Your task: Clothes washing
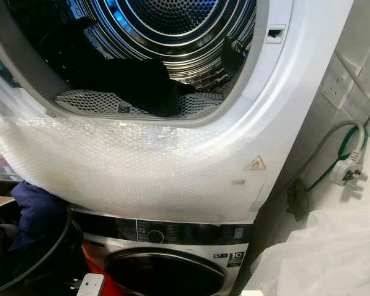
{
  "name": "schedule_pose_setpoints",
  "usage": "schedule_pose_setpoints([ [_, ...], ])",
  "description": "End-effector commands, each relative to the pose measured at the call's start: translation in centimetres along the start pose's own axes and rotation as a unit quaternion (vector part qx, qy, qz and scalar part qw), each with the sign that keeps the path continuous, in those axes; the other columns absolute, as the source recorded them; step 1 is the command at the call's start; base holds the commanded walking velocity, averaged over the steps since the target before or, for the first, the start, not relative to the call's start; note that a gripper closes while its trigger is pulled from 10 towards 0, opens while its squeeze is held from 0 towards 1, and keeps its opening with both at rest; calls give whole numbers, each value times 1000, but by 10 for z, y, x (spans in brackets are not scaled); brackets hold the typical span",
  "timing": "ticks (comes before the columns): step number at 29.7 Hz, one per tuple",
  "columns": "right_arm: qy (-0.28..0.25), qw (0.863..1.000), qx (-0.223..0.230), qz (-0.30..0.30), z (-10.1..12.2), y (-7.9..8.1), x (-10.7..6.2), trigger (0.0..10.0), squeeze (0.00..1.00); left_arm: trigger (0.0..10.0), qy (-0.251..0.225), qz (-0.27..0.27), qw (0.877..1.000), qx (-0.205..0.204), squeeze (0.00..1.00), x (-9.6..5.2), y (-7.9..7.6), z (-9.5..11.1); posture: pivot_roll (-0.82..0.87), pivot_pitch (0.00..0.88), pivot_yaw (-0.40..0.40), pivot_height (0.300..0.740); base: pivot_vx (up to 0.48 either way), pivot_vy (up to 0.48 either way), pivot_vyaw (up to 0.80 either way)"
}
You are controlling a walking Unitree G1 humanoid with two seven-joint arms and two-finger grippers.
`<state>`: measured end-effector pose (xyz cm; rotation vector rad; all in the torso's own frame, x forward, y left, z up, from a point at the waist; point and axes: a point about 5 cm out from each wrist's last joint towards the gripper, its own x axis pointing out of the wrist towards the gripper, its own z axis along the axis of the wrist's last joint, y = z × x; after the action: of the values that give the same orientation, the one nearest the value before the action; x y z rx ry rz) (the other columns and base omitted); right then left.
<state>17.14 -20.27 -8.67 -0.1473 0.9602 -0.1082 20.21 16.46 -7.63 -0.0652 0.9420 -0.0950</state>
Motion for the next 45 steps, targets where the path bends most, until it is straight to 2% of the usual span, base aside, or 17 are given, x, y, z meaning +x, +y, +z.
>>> schedule_pose_setpoints([
  [1, 3, 987, 136, 87, 26, 36, 3, 10000, 0, 10000, 2, 31, 995, 90, 0, -6, 27, -1, 25, 0, -7, 740, 0, 0, 0],
  [29, 3, 987, 132, 87, 27, 35, 3, 10000, 0, 10000, 2, 30, 996, 90, 0, -6, 26, -1, 25, 0, -7, 740, 0, 0, 0],
  [31, -6, 992, 81, 96, 31, 35, 4, 10000, 0, 10000, 8, -11, 989, 144, 0, -3, 14, 1, 22, 0, -17, 740, 0, 0, 0],
  [32, -6, 992, 75, 98, 31, 35, 4, 10000, 0, 10000, 9, -16, 989, 150, 0, -3, 13, 1, 21, 0, -16, 740, 0, 0, 0],
  [45, 3, 994, 63, 92, 28, 33, 4, 10000, 0, 10000, 2, -28, 986, 163, 0, -2, 9, 5, 20, 0, -19, 740, 0, 0, 0],
])
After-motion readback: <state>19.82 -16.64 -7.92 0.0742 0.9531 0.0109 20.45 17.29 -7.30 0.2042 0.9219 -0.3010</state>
